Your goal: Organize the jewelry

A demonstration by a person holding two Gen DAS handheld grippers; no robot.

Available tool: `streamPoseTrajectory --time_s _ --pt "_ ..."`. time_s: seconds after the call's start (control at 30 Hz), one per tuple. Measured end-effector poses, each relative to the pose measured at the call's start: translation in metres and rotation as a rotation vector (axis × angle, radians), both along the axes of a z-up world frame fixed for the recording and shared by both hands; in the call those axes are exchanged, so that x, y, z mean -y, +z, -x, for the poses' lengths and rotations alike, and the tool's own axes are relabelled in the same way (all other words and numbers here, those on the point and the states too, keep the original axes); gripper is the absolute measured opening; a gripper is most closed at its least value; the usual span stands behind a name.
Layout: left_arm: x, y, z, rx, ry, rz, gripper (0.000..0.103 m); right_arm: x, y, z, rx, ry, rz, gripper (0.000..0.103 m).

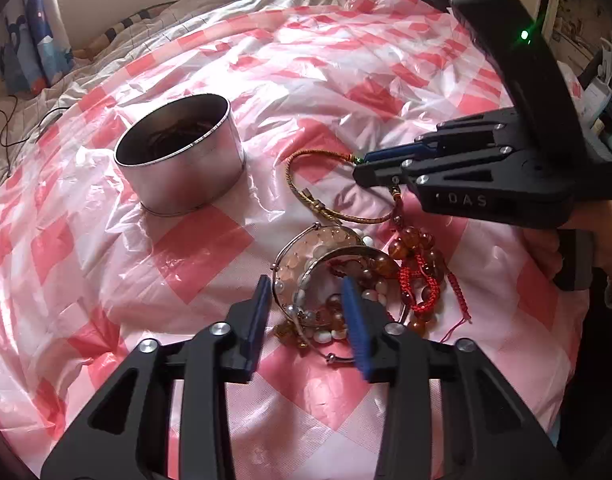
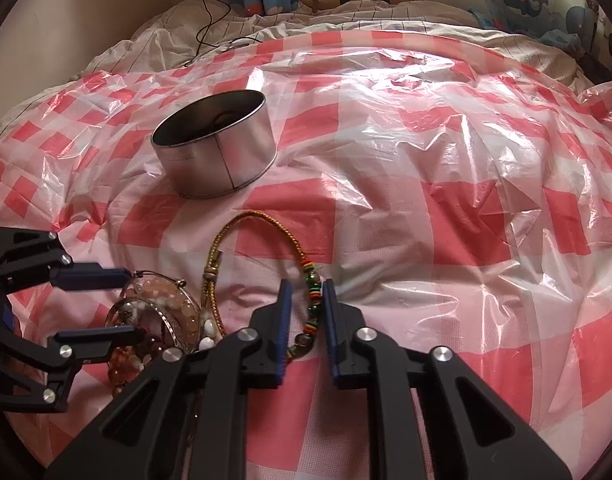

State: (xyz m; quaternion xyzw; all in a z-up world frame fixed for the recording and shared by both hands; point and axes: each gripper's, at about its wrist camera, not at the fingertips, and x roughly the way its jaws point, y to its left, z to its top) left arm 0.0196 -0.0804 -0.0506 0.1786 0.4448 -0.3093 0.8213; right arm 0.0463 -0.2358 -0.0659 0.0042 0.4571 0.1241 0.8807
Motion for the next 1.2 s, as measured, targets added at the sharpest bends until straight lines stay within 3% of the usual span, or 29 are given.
streamPoseTrajectory --time_s 0.03,0.07,0.33,0.4,0.5,0.57,0.7,0.83,0.93,1.07,1.2 --pt "0.0 0.001 0.0 0.022 0.02 -0.024 0.006 0.001 0.0 0.0 -0.001 -0.004 -0.006 0.008" --pt "-0.001 0.002 0.0 0.025 0.027 -0.046 0.004 0.003 0.0 0.0 -0.001 -0.008 -0.015 0.008" --pt "-0.026 0.031 0.0 0.017 0.122 0.048 0.005 0.023 0.01 -0.001 -0.003 -0.045 -0.184 0.008" --pt "-0.027 0.027 -0.005 -0.061 0.111 0.057 0.005 0.027 0.014 -0.002 0.001 -0.048 -0.225 0.008" --pt "-0.035 0.019 -0.009 -0.092 0.158 0.088 0.005 0.031 0.018 -0.001 0.013 -0.047 -0.276 0.008" --pt "-0.037 0.03 -0.005 -0.059 0.175 0.114 0.005 0.033 0.025 0.001 0.037 -0.039 -0.311 0.008" --pt "-0.041 0.077 0.009 0.035 0.178 0.199 0.006 0.034 0.042 0.007 0.117 -0.023 -0.346 0.008" --pt "-0.04 0.102 0.019 0.108 0.175 0.125 0.006 0.034 0.045 0.007 0.123 -0.017 -0.354 0.008" --pt "-0.028 0.106 0.027 0.17 0.157 -0.006 0.006 0.034 0.051 0.012 0.154 -0.006 -0.371 0.008" --pt "-0.036 0.107 0.028 0.15 0.155 0.006 0.006 0.035 0.054 0.013 0.163 -0.001 -0.379 0.008" --pt "-0.05 0.115 0.024 0.151 0.201 0.08 0.006 0.038 0.06 0.017 0.188 0.019 -0.438 0.008"
